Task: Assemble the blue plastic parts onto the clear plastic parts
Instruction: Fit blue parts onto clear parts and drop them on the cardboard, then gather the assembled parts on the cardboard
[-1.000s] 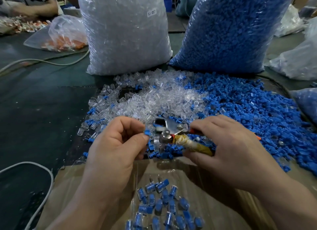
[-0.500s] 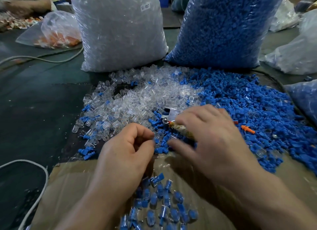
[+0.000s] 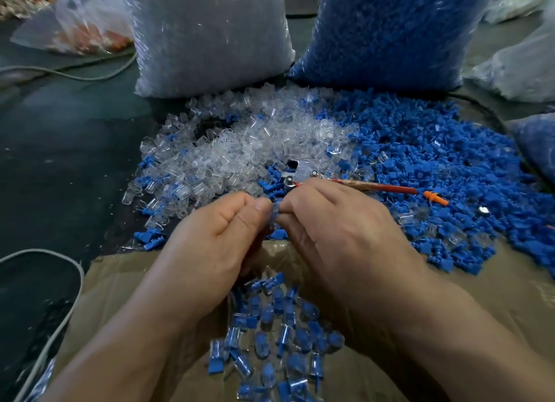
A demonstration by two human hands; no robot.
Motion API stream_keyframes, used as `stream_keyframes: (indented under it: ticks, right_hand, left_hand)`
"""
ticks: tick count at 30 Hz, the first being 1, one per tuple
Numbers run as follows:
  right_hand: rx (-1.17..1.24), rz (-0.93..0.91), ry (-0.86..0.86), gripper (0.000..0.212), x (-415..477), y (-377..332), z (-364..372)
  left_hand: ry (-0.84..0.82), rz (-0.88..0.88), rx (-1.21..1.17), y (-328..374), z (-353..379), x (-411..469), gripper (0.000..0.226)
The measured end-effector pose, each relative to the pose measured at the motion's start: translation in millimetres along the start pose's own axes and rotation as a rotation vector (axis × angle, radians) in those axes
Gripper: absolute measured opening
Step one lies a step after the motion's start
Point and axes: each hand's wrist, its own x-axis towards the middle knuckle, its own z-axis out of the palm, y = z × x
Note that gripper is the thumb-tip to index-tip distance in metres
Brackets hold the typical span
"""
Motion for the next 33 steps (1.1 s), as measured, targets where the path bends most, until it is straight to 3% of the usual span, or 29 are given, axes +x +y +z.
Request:
stream_keyframes:
  ticks: [3,7,8,10,12,14,19,25,26,28,30,33]
  right_hand:
    - [0.135,0.175,-0.081,0.03,-2,-3,-1]
    - [0.988,0.59,-0.297,0.033,0,-6,-9]
    - [0.974,0.579,-0.358,0.033,-1,-6,-10]
    - [0.659,0.496,-0.408,0.029,-2,-6,-5]
    - [0.368,0.374,-0.355,0.029,-5,-9,0]
    - [0.231,0.288,-0.309,0.03,-7,-13,0]
    - [0.136,0.208,-0.329,0.03,-9,-16,-4]
    - [0.056,0.056,-0.307,0.015,-14,-24,-1]
    - [0.061,0.035,-0.312,0.02,-19,-24,-2]
    - [0.138,-0.009,-0.381,0.05,-32,-21,-5]
    - [0.216,-0.068,-0.485,0.085,-46,-16,-5]
    - [0.122,-0.159,-0.486,0.101,-60,-14,4]
  left_hand:
    - [-0.017,0.087,-0.124,-2,-2,2,0.035]
    - [-0.124,0.263,0.021,-3,-12,-1,0.022]
    - [-0.145,0.274,0.086,-3,-15,-3,0.022]
    - [-0.198,0.252,0.216,-3,-22,-4,0.025]
    - [-0.252,0.233,0.317,-4,-27,-3,0.027]
    - [-0.284,0.228,0.385,-5,-30,-2,0.028]
    - [-0.321,0.186,0.39,-4,-31,-6,0.024]
    - [-0.266,0.133,0.419,2,-31,-12,0.02]
    - [-0.253,0.15,0.414,1,-31,-16,0.022]
    - [-0.219,0.217,0.395,-6,-32,-31,0.036]
    - [-0.223,0.286,0.446,-15,-30,-49,0.069]
    - [-0.259,0.384,0.635,-32,-19,-57,0.116]
